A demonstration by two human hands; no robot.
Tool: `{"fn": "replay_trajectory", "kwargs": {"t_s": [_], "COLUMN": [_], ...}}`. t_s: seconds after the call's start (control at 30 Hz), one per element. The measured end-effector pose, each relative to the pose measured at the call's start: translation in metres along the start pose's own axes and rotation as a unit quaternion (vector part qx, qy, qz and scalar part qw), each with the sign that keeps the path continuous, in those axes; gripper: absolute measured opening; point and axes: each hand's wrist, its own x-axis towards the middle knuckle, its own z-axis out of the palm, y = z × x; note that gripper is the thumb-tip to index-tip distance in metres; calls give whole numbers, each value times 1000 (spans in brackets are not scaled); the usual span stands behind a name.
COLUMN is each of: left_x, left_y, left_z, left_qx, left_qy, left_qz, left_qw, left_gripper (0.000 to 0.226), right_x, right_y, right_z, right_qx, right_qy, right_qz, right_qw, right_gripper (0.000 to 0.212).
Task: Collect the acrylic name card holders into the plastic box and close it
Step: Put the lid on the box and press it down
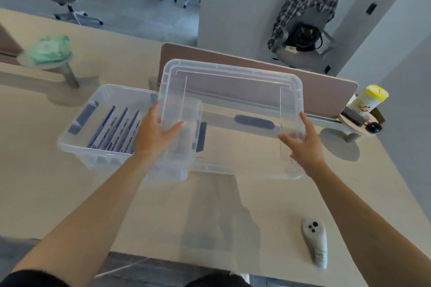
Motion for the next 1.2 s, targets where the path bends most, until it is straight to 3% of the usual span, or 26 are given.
{"fn": "replay_trajectory", "kwargs": {"t_s": [0.3, 0.43, 0.67, 0.93, 1.2], "left_x": [3, 14, 49, 91, 119], "left_y": [-68, -85, -117, -155, -192], "left_z": [-132, -160, -184, -180, -190], "left_qx": [25, 73, 192, 181, 190], "left_qy": [46, 55, 43, -4, -71], "left_qz": [-62, -90, -119, -79, -46], "left_qw": [997, 992, 973, 980, 978], "left_gripper": [77, 76, 66, 45, 47], "right_x": [-29, -18, 5, -8, -22], "right_y": [-68, -74, -72, -67, -68], "right_z": [131, 175, 235, 270, 300], "right_qx": [-23, -37, -49, -105, -174], "right_qy": [-87, -109, -150, -87, 5], "right_qz": [-46, -23, 15, 43, 112], "right_qw": [995, 993, 987, 990, 978], "right_gripper": [78, 60, 66, 53, 50]}}
